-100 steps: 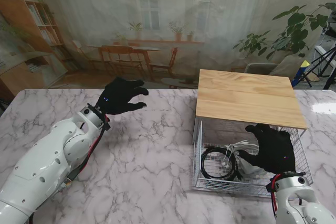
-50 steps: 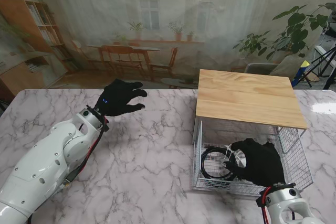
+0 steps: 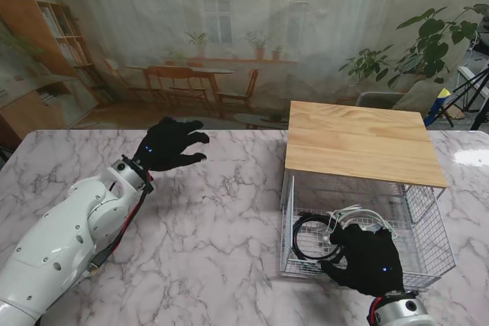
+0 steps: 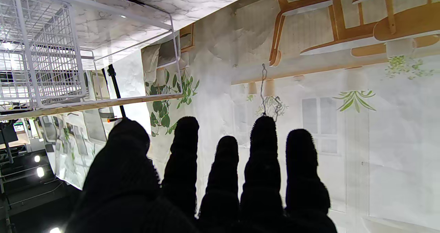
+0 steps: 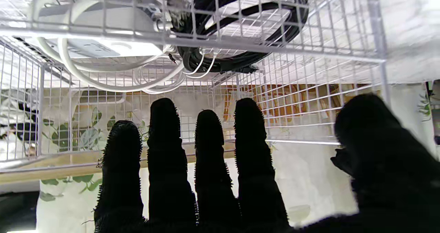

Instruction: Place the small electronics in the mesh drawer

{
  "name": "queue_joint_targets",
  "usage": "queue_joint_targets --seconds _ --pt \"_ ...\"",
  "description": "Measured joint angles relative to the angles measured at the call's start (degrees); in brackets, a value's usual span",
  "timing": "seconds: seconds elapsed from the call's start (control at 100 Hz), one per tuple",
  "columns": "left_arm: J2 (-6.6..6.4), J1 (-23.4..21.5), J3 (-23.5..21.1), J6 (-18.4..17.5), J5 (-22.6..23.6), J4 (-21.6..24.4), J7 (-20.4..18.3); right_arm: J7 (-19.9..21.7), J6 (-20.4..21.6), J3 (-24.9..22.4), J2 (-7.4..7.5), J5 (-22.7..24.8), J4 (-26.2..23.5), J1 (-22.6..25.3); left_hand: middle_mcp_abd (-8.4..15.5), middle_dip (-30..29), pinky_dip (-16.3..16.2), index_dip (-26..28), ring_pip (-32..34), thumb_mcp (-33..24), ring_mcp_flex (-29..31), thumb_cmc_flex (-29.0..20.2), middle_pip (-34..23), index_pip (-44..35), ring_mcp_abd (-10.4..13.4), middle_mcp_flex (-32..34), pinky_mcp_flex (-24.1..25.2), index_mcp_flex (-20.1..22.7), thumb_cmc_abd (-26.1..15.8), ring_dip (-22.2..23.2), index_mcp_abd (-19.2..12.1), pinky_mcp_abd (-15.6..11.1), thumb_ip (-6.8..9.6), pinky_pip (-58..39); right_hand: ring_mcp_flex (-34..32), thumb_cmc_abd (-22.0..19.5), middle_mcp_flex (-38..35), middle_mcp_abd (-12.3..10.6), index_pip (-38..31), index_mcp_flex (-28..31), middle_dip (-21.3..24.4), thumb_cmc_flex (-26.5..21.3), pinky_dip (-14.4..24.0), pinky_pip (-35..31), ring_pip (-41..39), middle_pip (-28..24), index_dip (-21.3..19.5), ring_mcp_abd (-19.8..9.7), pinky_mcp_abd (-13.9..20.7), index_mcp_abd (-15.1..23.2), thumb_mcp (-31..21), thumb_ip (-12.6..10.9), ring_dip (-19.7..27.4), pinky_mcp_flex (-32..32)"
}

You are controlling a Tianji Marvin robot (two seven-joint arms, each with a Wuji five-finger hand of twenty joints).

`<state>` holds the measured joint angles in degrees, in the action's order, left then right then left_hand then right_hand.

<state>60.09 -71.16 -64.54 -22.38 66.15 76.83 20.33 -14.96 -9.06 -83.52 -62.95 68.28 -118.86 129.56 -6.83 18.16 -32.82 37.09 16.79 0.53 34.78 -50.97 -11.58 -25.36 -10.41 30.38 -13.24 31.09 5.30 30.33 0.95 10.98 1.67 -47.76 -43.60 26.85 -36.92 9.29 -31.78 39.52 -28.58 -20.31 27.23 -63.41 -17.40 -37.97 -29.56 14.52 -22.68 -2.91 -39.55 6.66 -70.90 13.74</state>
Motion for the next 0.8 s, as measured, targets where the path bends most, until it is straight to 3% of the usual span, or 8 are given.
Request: queue_joint_targets --seconds 0.15,0.37,0.54,0.72,0.8 --pt "-0.16 -0.32 -0.31 0.0 0.31 -0.01 0.24 -0.13 -0.61 0.78 0.17 0.73 -0.37 1.29 -0.02 0.0 0.0 0.0 0.0 0.0 -0.06 0.0 0.15 0.01 0.01 -0.51 0.03 0.0 -0.01 0.0 0.0 0.0 0.0 0.0 1.44 2.82 2.09 0.0 0.0 0.0 0.0 -0.02 -0.07 1.09 0.0 0.13 -0.23 0.0 0.0 1.42 -0.13 0.0 0.07 -0.29" --pt "-0.28 -0.63 -0.48 0.14 0.39 -0.06 0.26 3.85 -3.59 1.92 0.43 0.93 0.04 0.48 -0.02 0.0 0.0 0.0 0.01 0.0 -0.1 0.0 0.14 0.01 0.02 -0.51 0.08 0.0 -0.01 0.01 0.0 0.0 0.0 0.0 1.65 4.09 2.77 0.01 0.02 0.0 -0.11 -0.11 -0.07 1.45 0.0 0.14 -0.75 0.0 0.0 1.43 -0.27 0.0 0.09 -0.76" --pt "-0.32 -0.73 -0.47 0.22 0.42 -0.06 0.15 5.12 -5.52 3.14 0.64 1.12 1.51 -1.35 -0.02 0.0 0.0 0.0 0.01 0.0 -0.15 0.0 0.14 0.01 0.02 -0.51 0.09 0.0 -0.01 0.01 0.0 0.0 0.0 0.0 0.12 4.75 2.13 -0.02 0.05 -0.03 -2.17 -3.02 -0.07 1.48 0.0 -0.87 -0.76 -0.04 0.19 1.44 -3.25 0.0 0.1 0.36" --pt "-0.35 -0.64 -0.23 0.22 0.42 -0.23 0.15 7.39 -6.95 4.39 0.78 -0.04 3.31 -3.82 -0.02 0.0 0.0 0.0 0.01 0.0 -0.18 0.0 0.14 0.01 0.02 -0.51 0.11 0.0 -0.01 0.01 0.0 0.0 0.0 0.0 -3.47 5.84 -0.31 -0.12 0.93 -0.06 -4.0 -6.31 1.8 -4.05 0.0 -2.62 -0.76 -0.31 2.26 1.44 -7.04 0.0 -0.09 4.23" --pt "-0.35 -0.56 -0.09 0.22 0.41 -0.32 0.15 7.96 -7.46 4.83 0.83 -0.67 4.0 -4.71 -0.02 0.0 0.0 0.0 0.01 0.0 -0.18 0.0 0.14 0.01 0.02 -0.51 0.11 0.0 -0.01 0.01 0.01 0.0 0.0 0.0 -3.22 5.78 -1.88 -0.91 -2.88 1.34 -4.87 -10.12 2.83 -7.56 -9.27 -2.98 0.36 -1.88 3.54 2.01 -7.83 0.69 -5.48 6.5"
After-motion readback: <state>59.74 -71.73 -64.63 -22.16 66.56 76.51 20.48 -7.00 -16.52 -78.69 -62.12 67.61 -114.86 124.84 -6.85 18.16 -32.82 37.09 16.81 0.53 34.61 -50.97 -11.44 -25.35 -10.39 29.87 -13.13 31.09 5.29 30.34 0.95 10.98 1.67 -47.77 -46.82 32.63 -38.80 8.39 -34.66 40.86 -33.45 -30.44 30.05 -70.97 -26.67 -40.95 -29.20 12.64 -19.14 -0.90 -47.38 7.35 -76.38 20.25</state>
